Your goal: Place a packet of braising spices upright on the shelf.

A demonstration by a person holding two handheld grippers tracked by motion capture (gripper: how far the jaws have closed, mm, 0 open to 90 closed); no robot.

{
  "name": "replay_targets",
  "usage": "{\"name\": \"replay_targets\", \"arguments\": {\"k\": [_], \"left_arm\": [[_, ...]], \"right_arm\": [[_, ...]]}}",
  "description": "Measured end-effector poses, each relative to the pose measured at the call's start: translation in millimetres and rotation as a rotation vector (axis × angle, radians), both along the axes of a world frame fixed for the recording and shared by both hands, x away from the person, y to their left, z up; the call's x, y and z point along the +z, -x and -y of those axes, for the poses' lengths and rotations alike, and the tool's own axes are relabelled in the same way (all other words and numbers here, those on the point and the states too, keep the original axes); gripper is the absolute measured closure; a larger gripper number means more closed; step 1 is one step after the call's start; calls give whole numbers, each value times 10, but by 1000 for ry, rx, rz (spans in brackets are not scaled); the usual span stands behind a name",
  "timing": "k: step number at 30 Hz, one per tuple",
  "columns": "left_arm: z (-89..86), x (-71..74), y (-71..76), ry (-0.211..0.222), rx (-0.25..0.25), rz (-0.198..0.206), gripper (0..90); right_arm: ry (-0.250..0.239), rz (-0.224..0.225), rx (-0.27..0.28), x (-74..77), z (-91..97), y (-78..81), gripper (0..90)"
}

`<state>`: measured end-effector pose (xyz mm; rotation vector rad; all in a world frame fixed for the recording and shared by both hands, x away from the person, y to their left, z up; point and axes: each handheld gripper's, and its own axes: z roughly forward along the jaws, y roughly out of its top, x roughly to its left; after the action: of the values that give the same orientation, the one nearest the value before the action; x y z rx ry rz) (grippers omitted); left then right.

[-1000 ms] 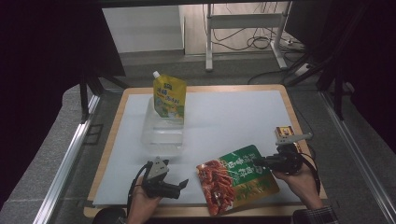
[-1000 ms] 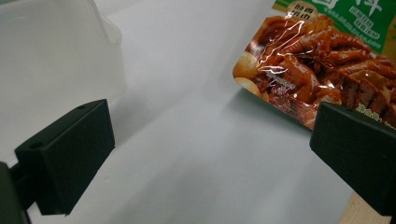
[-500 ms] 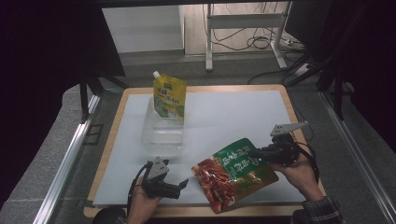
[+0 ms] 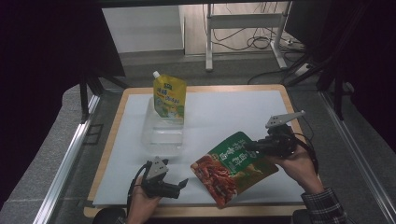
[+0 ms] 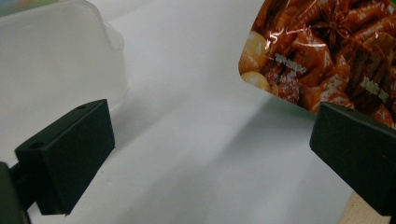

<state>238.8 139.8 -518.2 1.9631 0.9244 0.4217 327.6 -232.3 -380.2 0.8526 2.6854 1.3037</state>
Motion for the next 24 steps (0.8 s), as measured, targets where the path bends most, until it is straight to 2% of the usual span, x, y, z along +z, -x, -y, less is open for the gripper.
{"name": "replay_targets", "arguments": {"k": [13, 24], "left_arm": [[-10, 17, 6, 8, 4, 9, 0], [-19, 23, 5, 7, 4, 13, 0]], "right_arm": [[20, 77, -4, 320, -89, -69, 897], [30, 134, -2, 499, -216, -149, 897]]}}
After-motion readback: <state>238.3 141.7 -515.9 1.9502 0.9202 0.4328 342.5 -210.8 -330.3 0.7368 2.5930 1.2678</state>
